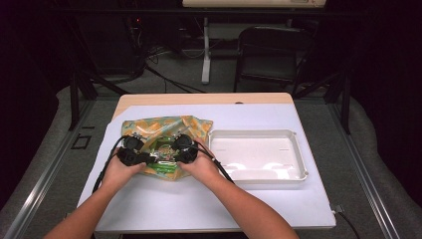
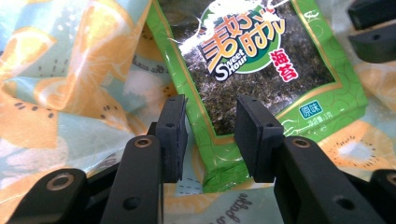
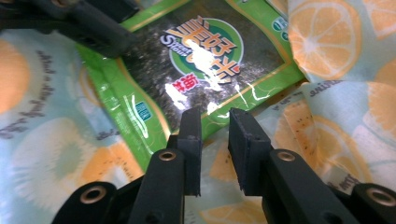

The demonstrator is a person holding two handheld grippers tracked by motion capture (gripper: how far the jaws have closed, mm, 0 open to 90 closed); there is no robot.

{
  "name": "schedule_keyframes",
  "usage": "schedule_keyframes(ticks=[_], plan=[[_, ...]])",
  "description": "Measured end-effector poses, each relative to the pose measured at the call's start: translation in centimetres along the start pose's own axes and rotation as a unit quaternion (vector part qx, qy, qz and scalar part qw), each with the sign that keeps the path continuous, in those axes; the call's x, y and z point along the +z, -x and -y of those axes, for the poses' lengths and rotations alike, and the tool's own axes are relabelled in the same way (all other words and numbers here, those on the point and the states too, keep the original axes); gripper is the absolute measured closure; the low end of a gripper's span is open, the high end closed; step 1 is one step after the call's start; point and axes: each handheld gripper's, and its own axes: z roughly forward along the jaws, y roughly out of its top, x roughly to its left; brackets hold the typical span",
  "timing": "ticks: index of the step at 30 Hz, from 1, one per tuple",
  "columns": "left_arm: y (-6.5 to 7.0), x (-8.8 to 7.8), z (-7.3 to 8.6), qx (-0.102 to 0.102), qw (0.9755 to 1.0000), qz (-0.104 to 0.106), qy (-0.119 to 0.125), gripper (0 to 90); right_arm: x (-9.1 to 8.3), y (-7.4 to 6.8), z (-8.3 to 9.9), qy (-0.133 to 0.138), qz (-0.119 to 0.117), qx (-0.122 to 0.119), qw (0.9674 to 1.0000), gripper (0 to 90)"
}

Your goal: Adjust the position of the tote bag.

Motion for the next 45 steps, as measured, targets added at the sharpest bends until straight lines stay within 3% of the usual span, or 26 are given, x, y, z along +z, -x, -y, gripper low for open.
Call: schedule_keyframes(ticks=[5,12,19,20,22,23,27,40,42,45], plan=[[0.2,0.0,0.0,0.004,1.0,0.001,0.0,64.4,0.3,0.1,0.0,0.003,-0.004,0.013,0.9999,72.2],[-0.1,-0.1,-0.1,-0.003,0.9999,0.01,0.007,64.0,0.7,0.2,0.1,-0.008,-0.001,0.011,0.9999,76.3],[-0.7,0.1,-0.2,-0.032,0.9991,0.023,0.017,57.3,0.7,0.2,0.2,-0.014,0.001,-0.001,0.9999,76.7],[-1.0,0.2,-0.3,-0.047,0.9982,0.033,0.017,55.9,0.8,0.1,0.2,-0.008,0.0,0.005,1.0,76.7],[-1.2,0.2,-0.3,-0.052,0.9977,0.038,0.018,55.8,0.8,0.1,0.2,-0.008,0.001,0.004,1.0,76.7],[-1.4,0.3,-0.3,-0.069,0.9961,0.05,0.021,55.8,0.8,0.1,0.2,-0.009,0.0,0.002,1.0,77.3],[-1.6,0.4,-0.4,-0.086,0.994,0.064,0.021,55.8,0.8,0.1,0.3,-0.008,0.0,0.003,1.0,77.5],[-1.7,1.2,-0.5,-0.111,0.9897,0.088,0.016,55.0,0.8,0.2,0.5,-0.002,-0.004,0.009,1.0,77.5],[-1.9,1.2,-0.5,-0.12,0.988,0.095,0.019,56.1,0.8,0.2,0.6,-0.001,-0.004,0.009,0.9999,77.5],[-1.9,0.9,-0.5,-0.122,0.9875,0.097,0.025,58.3,0.8,0.2,0.6,0.002,-0.002,0.012,0.9999,77.5]])
